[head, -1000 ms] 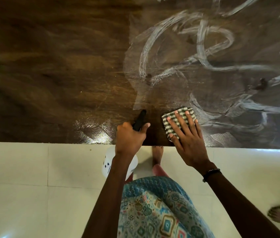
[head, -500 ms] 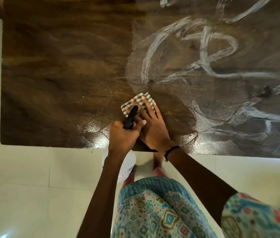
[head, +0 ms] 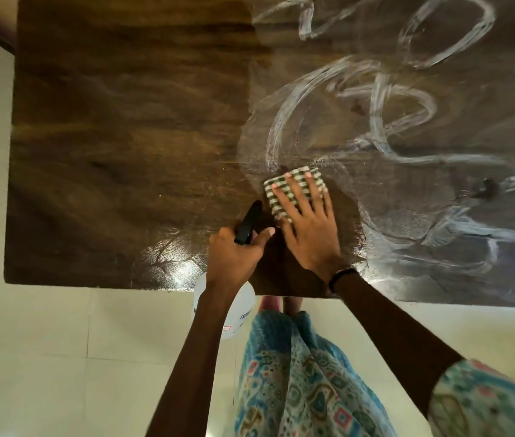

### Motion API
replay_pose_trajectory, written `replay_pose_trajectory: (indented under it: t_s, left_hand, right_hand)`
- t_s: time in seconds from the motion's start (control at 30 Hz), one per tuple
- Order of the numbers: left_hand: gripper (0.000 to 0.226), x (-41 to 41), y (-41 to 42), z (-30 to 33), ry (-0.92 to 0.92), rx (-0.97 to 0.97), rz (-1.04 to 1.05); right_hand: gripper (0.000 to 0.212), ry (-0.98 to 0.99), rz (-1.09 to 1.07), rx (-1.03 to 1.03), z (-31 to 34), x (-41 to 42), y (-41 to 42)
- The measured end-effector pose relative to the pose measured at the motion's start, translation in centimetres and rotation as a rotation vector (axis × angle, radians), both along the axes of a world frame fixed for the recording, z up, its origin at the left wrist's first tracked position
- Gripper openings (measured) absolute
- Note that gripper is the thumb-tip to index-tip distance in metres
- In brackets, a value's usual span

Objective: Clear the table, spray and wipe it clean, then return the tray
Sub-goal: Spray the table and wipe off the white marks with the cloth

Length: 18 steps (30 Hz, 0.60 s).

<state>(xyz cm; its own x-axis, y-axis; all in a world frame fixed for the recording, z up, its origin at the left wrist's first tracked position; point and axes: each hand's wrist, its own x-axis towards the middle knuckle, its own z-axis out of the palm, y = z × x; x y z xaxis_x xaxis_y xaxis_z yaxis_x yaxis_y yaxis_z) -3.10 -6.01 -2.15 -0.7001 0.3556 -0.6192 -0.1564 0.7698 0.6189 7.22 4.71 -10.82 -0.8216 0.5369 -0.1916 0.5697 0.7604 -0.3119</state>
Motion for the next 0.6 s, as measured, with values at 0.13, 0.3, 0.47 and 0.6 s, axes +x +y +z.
replay_pose_trajectory:
  t_s: [0.13,0.3,0.47,0.6]
  left_hand:
    - [0.032,-0.9,0.7,-0.6,0.041,-0.032,-0.063]
    - [0.035,-2.0,1.6,-0.9,0.062,-0.036,-0.132]
    - [0.039,-2.4,3.0,-1.4,0.023,-0.016,-0.171]
    - [0.059,-2.2,4.2,-1.6,0.071,-0.035,-0.209]
  right_hand:
    - [0.048,0.042,0.239,-0.013,-0.3,1.7,-2.1]
    - [0.051,-0.042,0.145,0.013,0.4,7.3,1.0]
    - [0.053,-0.022,-0.139,0.022,0.7,4.3,3.7]
    - [0.053,-0.034,-0.162,0.017,0.6,3.2,3.9]
